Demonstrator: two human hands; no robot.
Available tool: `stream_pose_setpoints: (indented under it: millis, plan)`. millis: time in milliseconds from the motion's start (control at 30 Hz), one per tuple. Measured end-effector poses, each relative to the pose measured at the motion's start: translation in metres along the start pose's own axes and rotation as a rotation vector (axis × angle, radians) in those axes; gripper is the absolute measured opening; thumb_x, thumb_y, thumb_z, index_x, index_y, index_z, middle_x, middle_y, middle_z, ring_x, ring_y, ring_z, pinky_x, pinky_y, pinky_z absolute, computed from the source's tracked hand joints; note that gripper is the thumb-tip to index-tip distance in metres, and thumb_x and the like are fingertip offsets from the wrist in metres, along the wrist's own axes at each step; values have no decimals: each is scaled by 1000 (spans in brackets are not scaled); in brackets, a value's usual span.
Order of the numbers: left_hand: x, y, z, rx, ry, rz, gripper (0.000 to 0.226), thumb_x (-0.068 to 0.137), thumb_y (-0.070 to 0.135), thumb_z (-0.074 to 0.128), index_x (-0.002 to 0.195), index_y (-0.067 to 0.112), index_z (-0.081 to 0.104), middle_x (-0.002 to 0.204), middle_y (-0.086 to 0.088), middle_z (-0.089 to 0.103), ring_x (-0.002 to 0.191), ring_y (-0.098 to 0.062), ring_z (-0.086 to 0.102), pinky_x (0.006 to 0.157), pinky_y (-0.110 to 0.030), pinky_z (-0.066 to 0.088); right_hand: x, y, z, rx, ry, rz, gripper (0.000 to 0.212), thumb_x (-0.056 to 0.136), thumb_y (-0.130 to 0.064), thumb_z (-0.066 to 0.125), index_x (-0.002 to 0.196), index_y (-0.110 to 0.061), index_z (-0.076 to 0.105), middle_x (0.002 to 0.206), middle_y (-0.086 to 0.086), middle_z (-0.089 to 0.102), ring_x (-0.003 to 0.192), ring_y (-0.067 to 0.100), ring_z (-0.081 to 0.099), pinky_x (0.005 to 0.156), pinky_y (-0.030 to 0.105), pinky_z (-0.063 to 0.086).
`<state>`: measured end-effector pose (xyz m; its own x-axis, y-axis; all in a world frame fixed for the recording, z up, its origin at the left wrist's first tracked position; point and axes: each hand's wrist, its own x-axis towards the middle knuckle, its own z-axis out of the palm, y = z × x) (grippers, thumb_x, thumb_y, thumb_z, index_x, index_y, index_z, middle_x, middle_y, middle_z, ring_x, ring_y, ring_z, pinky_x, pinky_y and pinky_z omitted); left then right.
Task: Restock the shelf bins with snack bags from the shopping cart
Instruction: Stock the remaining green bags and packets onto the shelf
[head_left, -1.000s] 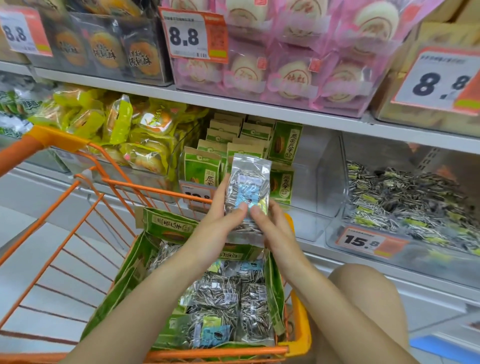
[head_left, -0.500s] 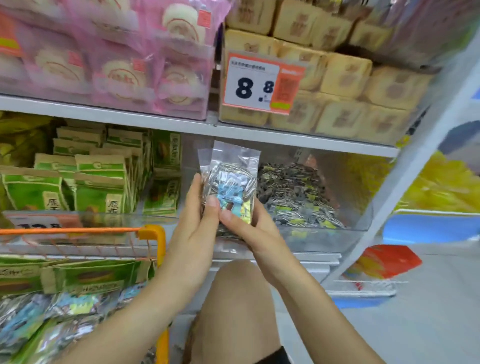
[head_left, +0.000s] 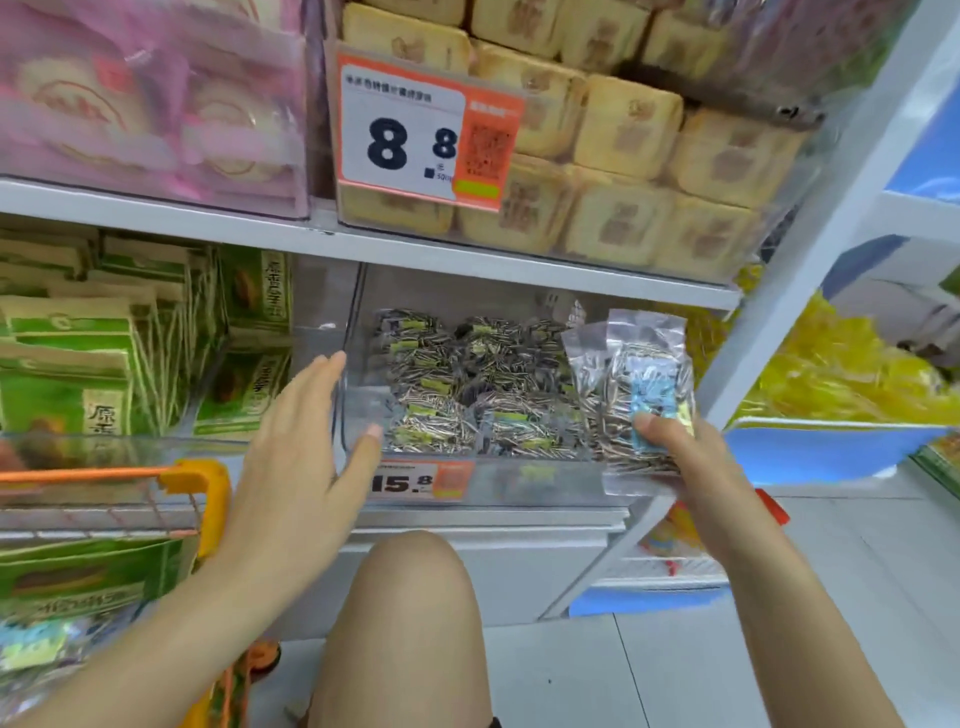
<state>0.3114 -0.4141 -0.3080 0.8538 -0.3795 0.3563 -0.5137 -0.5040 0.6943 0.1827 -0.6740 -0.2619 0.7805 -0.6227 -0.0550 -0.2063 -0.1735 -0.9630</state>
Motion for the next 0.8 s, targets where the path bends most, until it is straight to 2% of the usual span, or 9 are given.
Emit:
stream_pose_setpoints:
  millis: [67,133,167,233,300,367,567,667,800]
  plan:
    - [5,-2,1,-37,-18,-76,69,94,41,43,151,23,9,156,11,13,143,-7,11,114,-28,14,7,1,-2,-150,-6,-61,17,85,-26,70,93,-33,56,89,-14,62,80,-1,58,65,14,43]
    - [15,-12,2,15,-72,-164,72,94,44,41,152,19,7,157,2,17,143,-14,18,115,-33,18,17,0,0,-283,-33,-107,21,85,-28,70,101,-34,56,91,-15,64,80,2,60,65,18,43]
    - [18,-19,2,106,-97,-179,71,95,47,38,152,16,9,154,-6,27,140,-19,27,114,-36,21,23,-2,4,-323,-60,-123,31,82,-33,72,108,-35,55,94,-16,65,81,1,61,67,19,43]
    - [19,-32,5,375,-126,-149,74,94,59,23,149,11,20,131,-13,56,128,-25,45,113,-40,21,38,-4,15,-395,-118,-142,49,78,-37,75,120,-37,51,101,-18,65,86,-2,61,69,19,43]
    - [17,-40,10,558,-131,-66,78,92,61,8,145,9,34,111,-12,67,118,-27,54,113,-45,18,56,-8,32,-489,-170,-162,51,77,-38,75,121,-35,49,103,-15,64,87,2,61,68,22,44]
    - [17,-43,15,623,-134,-30,77,92,58,7,140,9,42,107,-13,69,112,-28,58,111,-47,21,75,-13,52,-582,-204,-191,52,77,-41,74,121,-31,48,105,-10,64,87,8,61,68,26,47]
    - [18,-49,18,679,-116,38,64,96,49,20,121,5,59,93,-15,70,92,-34,63,96,-48,40,141,-18,111,-899,-236,-323,96,71,-45,73,150,-33,20,138,8,49,107,27,60,88,37,55]
    - [18,-48,18,706,-79,47,56,96,46,26,105,5,63,80,-16,68,81,-36,62,86,-46,43,164,-26,134,-963,-245,-439,95,77,-37,74,152,-28,16,143,12,42,123,32,49,101,39,46]
    - [20,-48,17,700,-57,57,51,96,45,26,97,8,61,73,-12,64,75,-34,60,80,-42,41,183,-33,151,-935,-361,-475,88,83,-30,73,152,-24,20,151,8,34,136,26,36,106,28,32]
